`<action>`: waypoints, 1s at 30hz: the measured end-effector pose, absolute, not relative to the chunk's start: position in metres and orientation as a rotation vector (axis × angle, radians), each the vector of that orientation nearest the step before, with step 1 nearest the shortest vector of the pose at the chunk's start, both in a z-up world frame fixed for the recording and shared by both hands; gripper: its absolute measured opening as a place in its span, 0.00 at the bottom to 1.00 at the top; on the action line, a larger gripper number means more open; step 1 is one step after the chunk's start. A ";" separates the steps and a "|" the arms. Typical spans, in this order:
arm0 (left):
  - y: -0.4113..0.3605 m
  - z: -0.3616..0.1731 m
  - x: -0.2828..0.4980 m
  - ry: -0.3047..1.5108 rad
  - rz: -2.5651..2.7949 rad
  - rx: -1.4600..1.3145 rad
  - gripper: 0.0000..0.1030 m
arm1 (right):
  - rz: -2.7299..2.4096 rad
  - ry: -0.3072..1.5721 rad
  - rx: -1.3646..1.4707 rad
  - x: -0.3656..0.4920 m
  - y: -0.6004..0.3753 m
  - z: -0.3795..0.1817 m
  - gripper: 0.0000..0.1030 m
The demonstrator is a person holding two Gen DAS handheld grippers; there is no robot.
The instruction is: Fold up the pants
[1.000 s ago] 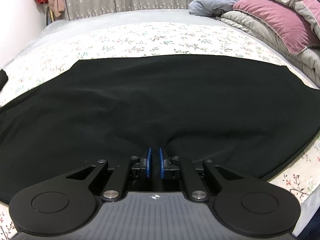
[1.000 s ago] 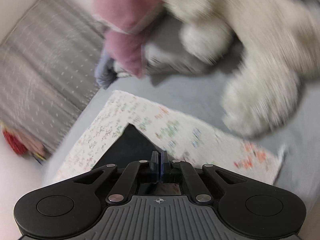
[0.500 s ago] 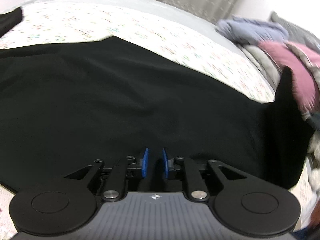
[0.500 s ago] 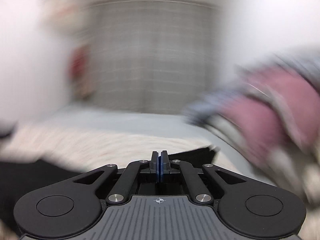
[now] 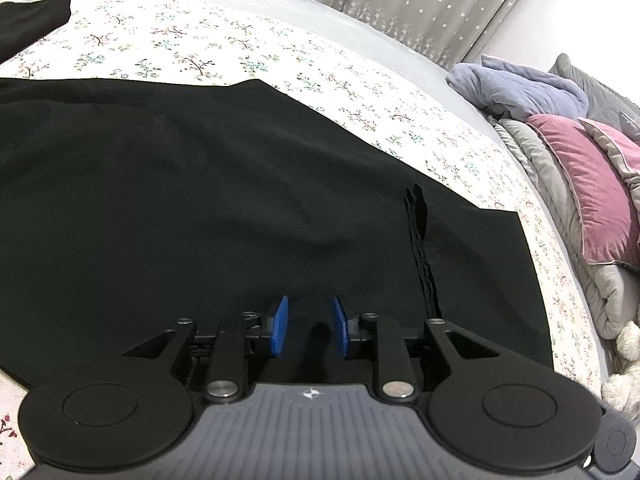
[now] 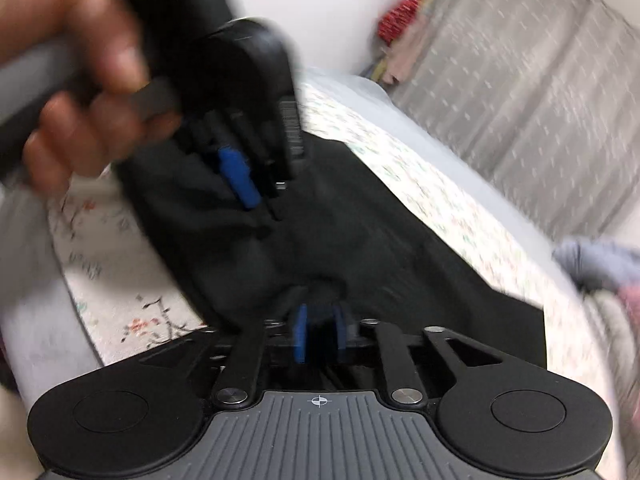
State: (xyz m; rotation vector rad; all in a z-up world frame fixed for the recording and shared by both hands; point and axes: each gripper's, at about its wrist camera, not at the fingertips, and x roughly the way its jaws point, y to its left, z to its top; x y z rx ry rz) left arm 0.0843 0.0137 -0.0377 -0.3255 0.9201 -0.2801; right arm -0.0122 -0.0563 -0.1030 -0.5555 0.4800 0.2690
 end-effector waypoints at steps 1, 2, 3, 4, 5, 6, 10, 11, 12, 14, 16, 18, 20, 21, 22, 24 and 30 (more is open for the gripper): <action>0.014 -0.037 0.087 0.921 -0.286 -0.331 0.35 | 0.253 0.486 -0.536 -0.011 -0.062 -0.100 0.36; 0.013 -0.037 0.087 0.924 -0.291 -0.334 0.35 | 0.237 0.487 -0.527 -0.011 -0.068 -0.098 0.39; 0.012 -0.037 0.089 0.926 -0.297 -0.337 0.35 | 0.223 0.489 -0.522 -0.011 -0.072 -0.098 0.42; 0.010 -0.037 0.090 0.929 -0.304 -0.340 0.36 | 0.215 0.496 -0.516 -0.010 -0.077 -0.098 0.43; 0.009 -0.037 0.091 0.931 -0.312 -0.343 0.36 | 0.213 0.504 -0.513 -0.010 -0.081 -0.099 0.43; 0.007 -0.037 0.092 0.933 -0.318 -0.344 0.36 | 0.214 0.511 -0.513 -0.009 -0.083 -0.101 0.43; -0.001 -0.037 0.093 0.942 -0.350 -0.349 0.38 | 0.220 0.507 -0.552 -0.007 -0.079 -0.109 0.39; -0.003 -0.037 0.094 0.944 -0.362 -0.353 0.39 | 0.224 0.505 -0.556 -0.006 -0.077 -0.109 0.37; -0.005 -0.037 0.094 0.948 -0.375 -0.357 0.42 | 0.233 0.510 -0.552 -0.004 -0.074 -0.109 0.28; -0.009 -0.039 0.096 0.960 -0.400 -0.364 0.46 | 0.243 0.522 -0.535 -0.005 -0.074 -0.109 0.04; -0.013 -0.040 0.097 0.972 -0.425 -0.378 0.50 | 0.232 0.497 -0.561 -0.009 -0.072 -0.111 0.02; -0.013 -0.041 0.099 0.989 -0.459 -0.413 0.57 | 0.228 0.454 -0.563 -0.014 -0.069 -0.106 0.02; -0.010 -0.041 0.101 1.004 -0.501 -0.481 0.66 | 0.231 0.413 -0.525 -0.019 -0.070 -0.097 0.01; -0.009 -0.042 0.104 1.010 -0.516 -0.520 0.68 | 0.228 0.390 -0.519 -0.022 -0.071 -0.093 0.01; -0.006 -0.044 0.104 1.019 -0.532 -0.556 0.69 | 0.226 0.373 -0.524 -0.024 -0.071 -0.091 0.01; -0.006 -0.047 0.110 1.036 -0.547 -0.606 0.70 | 0.226 0.351 -0.554 -0.025 -0.070 -0.093 0.01; -0.003 -0.052 0.119 1.054 -0.548 -0.681 0.75 | 0.243 0.341 -0.611 -0.031 -0.061 -0.100 0.01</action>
